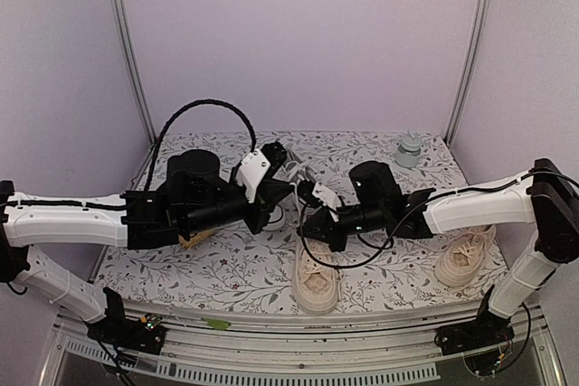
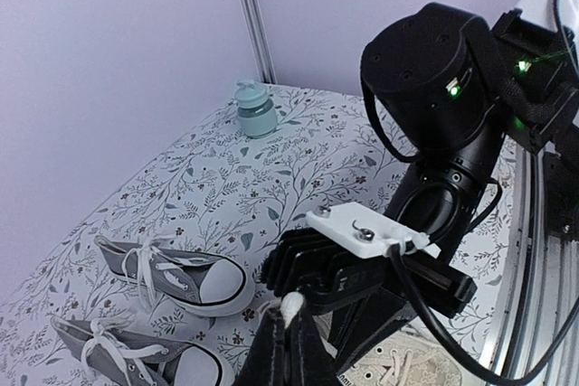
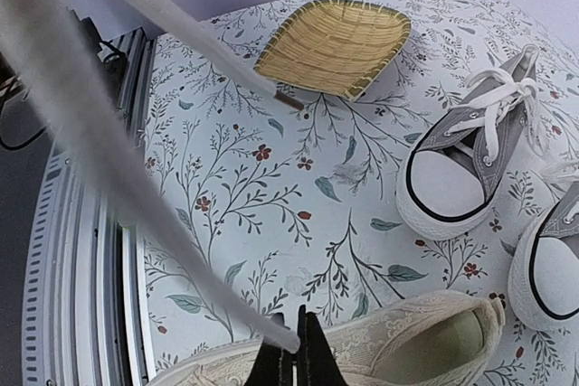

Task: Tie the shoes
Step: Pass from the left arm to the right, then fold the half-tied shoelace on the shoe.

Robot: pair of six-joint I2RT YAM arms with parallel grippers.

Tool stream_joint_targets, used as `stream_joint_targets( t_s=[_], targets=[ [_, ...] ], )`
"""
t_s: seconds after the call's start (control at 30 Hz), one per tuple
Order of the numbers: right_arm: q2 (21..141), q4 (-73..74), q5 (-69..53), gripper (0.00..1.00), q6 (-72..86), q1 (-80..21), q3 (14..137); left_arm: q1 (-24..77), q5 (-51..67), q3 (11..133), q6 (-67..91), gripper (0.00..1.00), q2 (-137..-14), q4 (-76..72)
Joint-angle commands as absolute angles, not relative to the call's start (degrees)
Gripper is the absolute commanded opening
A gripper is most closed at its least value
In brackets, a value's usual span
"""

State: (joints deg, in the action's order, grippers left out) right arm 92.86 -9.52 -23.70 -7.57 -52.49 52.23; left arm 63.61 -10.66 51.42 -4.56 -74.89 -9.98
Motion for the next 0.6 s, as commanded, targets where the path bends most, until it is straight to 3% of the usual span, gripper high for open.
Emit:
stream_joint_targets(
  t_s=[0.0,0.17,0.3,0.5,0.57],
  targets=[
    [90.9,-10.0,-21.5,0.01,-7.3,-52.3,50.9,64.2,-13.0,49.5,-3.9,0.0,-72.0,-11.4],
    [87.1,-10.2,-22.3,0.01,-4.7,-49.7,48.3,62.9,-12.9,41.0,0.5,0.0,-71.7,-13.4],
    [85.1,-10.3,-22.4,0.01,-3.4,-48.7,46.6,65.2,-4.3,35.3,-2.0,0.0,-77.7,-19.0],
    [85.1,-13.3,-22.4,0.01,-2.9,-46.4,44.6,67.9,11.5,44.3,-8.3,0.0,-92.4,-13.3],
    [85.2,-14.8,-23.7,0.01,-3.1,-45.8,44.1,67.8,13.5,47.3,-11.0,0.06,-95.0,-9.8]
  ],
)
